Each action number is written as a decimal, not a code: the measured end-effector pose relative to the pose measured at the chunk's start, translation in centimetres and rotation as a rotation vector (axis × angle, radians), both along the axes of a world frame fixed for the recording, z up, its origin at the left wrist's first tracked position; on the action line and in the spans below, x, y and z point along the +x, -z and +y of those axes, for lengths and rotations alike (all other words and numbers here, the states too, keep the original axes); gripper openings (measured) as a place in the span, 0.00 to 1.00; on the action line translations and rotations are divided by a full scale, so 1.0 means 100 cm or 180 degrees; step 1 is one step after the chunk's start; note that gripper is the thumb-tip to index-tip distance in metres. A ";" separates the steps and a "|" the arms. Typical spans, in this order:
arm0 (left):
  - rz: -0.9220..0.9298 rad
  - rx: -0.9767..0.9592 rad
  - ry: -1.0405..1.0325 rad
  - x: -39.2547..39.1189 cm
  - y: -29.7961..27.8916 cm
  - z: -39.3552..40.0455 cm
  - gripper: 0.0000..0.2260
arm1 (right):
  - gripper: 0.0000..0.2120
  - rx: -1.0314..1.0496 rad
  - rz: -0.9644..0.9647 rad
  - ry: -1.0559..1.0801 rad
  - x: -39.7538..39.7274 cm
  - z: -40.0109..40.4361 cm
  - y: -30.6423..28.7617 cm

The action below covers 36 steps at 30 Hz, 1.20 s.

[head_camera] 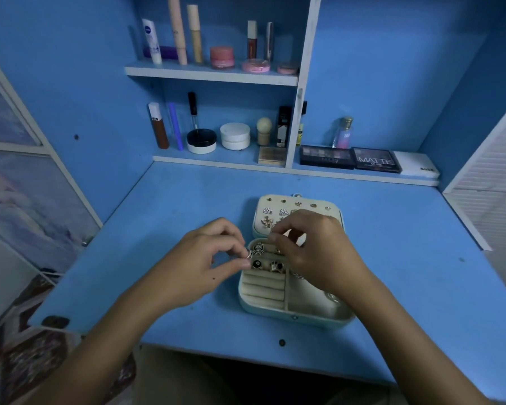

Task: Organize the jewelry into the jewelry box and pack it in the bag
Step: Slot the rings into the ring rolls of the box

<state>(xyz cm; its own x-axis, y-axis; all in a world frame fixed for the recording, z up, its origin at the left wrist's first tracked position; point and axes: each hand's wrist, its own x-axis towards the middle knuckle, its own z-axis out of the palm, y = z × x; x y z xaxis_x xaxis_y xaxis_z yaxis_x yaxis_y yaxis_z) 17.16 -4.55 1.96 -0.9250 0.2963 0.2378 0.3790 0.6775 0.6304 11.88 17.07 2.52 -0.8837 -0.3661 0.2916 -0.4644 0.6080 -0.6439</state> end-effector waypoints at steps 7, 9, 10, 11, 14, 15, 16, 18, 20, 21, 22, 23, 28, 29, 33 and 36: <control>0.0201 -0.0247 0.0256 0.013 0.006 0.004 0.07 | 0.01 -0.0287 0.0221 0.0049 0.013 0.011 0.013; 0.0283 -0.0363 0.0305 0.015 0.008 0.005 0.09 | 0.02 -0.0289 0.0277 0.0060 0.015 0.014 0.014; 0.0310 -0.0372 0.0322 0.016 0.009 0.005 0.09 | 0.02 -0.0286 0.0336 0.0060 0.016 0.015 0.015; 0.0328 -0.0369 0.0334 0.016 0.009 0.005 0.09 | 0.02 -0.0284 0.0402 0.0062 0.017 0.016 0.016; 0.0345 -0.0387 0.0341 0.016 0.011 0.006 0.09 | 0.02 -0.0321 0.0545 0.0061 0.019 0.016 0.019; 0.0359 -0.0406 0.0352 0.016 0.011 0.006 0.09 | 0.03 -0.0352 0.0574 0.0063 0.019 0.016 0.019; 0.0372 -0.0436 0.0369 0.016 0.011 0.007 0.09 | 0.05 -0.0377 0.0595 0.0067 0.020 0.015 0.020; 0.0371 -0.0484 0.0415 0.016 0.011 0.009 0.10 | 0.05 -0.0398 0.0634 0.0069 0.020 0.016 0.021; 0.0342 -0.0499 0.0456 0.015 0.010 0.010 0.11 | 0.03 -0.0435 0.0620 0.0066 0.020 0.016 0.024; 0.0328 -0.0523 0.0467 0.013 0.010 0.011 0.11 | 0.03 -0.0462 0.0590 0.0066 0.020 0.016 0.025; 0.0318 -0.0568 0.0471 0.012 0.009 0.011 0.12 | 0.04 -0.0480 0.0569 0.0077 0.021 0.015 0.026; 0.0318 -0.0616 0.0467 0.010 0.009 0.012 0.11 | 0.05 -0.0485 0.0573 0.0098 0.022 0.014 0.027; 0.0279 -0.0655 0.0377 0.004 0.006 0.018 0.07 | 0.06 -0.0493 0.0625 0.0120 0.023 0.011 0.028; 0.0250 -0.0660 0.0357 0.004 0.006 0.019 0.07 | 0.06 -0.0492 0.0629 0.0104 0.023 0.011 0.028; 0.0178 -0.0680 0.0345 0.008 0.008 0.020 0.07 | 0.04 -0.0477 0.0698 0.0099 0.023 0.013 0.029; 0.0199 -0.0669 0.0331 0.008 0.009 0.021 0.06 | 0.05 -0.0466 0.0749 0.0096 0.024 0.013 0.031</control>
